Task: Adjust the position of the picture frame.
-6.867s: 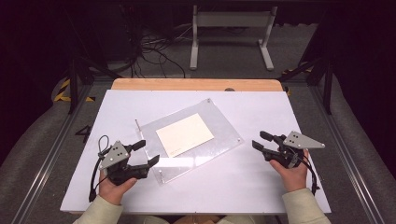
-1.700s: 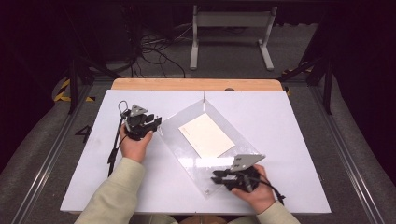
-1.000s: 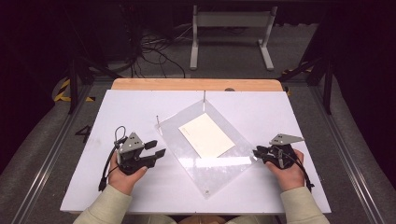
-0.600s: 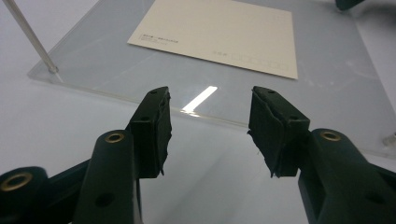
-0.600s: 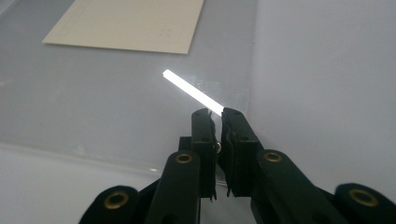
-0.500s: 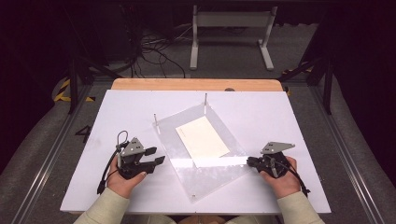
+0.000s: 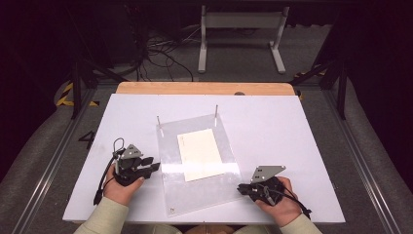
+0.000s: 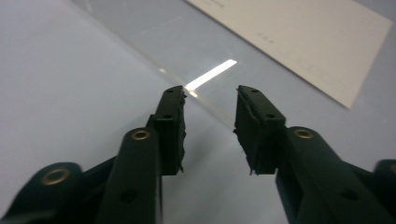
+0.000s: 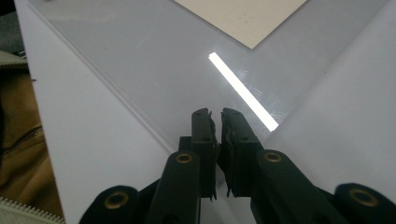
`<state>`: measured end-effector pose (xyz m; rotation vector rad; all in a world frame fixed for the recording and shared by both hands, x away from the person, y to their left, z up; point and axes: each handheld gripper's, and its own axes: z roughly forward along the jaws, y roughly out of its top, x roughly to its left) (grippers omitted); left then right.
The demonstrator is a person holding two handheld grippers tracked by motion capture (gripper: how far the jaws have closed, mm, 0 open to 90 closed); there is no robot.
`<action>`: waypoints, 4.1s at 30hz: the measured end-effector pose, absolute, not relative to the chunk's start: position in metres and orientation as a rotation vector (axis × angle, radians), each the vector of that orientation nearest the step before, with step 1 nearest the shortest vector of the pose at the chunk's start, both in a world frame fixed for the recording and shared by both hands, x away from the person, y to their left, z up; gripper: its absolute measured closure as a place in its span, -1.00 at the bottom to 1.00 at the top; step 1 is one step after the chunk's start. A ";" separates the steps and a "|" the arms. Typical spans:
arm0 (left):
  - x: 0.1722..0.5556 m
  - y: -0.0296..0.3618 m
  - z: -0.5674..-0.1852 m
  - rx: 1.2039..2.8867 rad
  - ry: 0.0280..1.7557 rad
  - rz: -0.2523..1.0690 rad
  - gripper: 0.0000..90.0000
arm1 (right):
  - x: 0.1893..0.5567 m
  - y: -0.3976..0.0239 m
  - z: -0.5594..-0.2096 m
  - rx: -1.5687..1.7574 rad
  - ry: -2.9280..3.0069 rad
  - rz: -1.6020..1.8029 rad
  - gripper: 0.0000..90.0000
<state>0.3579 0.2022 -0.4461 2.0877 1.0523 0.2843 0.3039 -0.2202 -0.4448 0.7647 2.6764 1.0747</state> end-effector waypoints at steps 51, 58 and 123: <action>0.367 0.158 -0.443 2.129 0.893 0.192 0.82 | 0.277 -0.227 -0.447 0.728 2.722 1.123 0.83; 0.323 0.156 -0.435 2.217 0.701 0.017 0.88 | 0.276 -0.225 -0.446 0.705 2.723 1.099 0.82; 0.288 0.153 -0.445 2.439 0.439 -0.193 0.74 | 0.263 -0.236 -0.442 0.636 2.872 1.102 0.73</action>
